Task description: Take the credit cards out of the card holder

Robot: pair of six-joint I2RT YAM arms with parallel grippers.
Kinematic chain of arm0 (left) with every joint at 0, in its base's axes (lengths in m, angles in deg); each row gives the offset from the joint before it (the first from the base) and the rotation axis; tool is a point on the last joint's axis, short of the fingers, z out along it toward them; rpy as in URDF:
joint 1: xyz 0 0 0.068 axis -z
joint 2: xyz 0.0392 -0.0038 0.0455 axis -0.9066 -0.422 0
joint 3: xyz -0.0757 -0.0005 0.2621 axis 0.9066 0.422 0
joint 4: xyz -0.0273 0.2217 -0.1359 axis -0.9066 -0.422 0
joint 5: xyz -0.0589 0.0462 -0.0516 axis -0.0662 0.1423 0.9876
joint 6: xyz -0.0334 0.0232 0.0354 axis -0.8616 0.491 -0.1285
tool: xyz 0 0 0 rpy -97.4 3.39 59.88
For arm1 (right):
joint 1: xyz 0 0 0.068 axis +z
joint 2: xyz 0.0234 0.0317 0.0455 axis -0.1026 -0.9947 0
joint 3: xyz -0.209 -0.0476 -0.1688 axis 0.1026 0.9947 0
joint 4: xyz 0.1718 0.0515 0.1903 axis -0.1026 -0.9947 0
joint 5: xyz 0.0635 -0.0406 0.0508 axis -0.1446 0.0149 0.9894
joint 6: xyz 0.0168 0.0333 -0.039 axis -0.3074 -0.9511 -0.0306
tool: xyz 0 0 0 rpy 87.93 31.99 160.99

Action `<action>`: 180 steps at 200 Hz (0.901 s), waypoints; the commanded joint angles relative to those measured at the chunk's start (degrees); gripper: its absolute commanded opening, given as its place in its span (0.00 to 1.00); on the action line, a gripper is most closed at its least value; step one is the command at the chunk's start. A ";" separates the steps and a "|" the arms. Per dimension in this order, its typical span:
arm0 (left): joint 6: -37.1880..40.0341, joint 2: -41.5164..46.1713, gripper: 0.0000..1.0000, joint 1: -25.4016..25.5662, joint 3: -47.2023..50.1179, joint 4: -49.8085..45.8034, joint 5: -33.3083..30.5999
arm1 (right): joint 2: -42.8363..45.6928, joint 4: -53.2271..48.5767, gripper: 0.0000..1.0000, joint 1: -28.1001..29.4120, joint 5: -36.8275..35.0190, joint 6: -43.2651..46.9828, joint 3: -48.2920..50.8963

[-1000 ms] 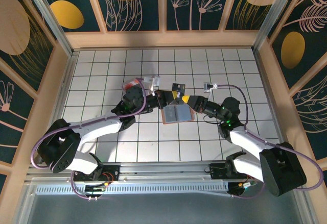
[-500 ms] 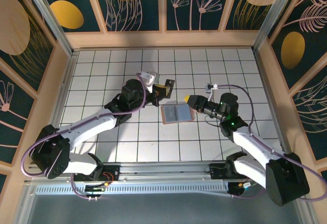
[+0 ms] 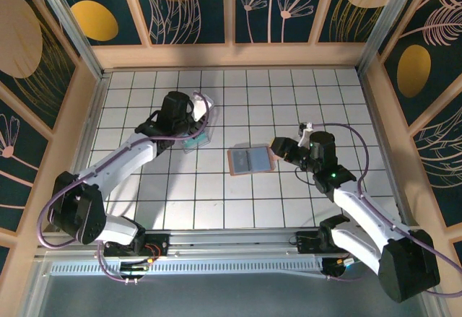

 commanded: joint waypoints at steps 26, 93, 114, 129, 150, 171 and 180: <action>13.97 -2.78 0.00 -4.79 -1.46 -7.56 0.74 | 1.66 -2.71 0.60 0.22 -4.64 0.82 -2.16; 18.94 -7.94 0.00 -8.38 -4.00 -7.70 5.66 | 1.65 -4.01 0.68 0.19 -6.40 -0.76 -2.19; 20.33 -9.82 0.00 -8.54 -4.53 -8.30 5.68 | 1.69 -4.52 0.68 0.25 -6.94 -1.15 -2.19; 20.99 -11.26 0.00 -8.65 -5.45 -9.53 5.49 | 1.49 -4.62 0.68 0.23 -7.03 -1.30 -2.19; 21.89 -12.49 0.00 -8.91 -5.87 -10.07 5.45 | 1.29 -4.71 0.68 0.25 -7.20 -1.40 -2.39; 22.56 -13.11 0.00 -9.10 -5.78 -9.85 5.51 | 1.06 -4.70 0.68 0.20 -7.37 -1.59 -2.63; 22.64 -13.36 0.00 -9.25 -5.63 -9.64 5.29 | 0.92 -4.71 0.69 0.21 -7.46 -1.59 -2.65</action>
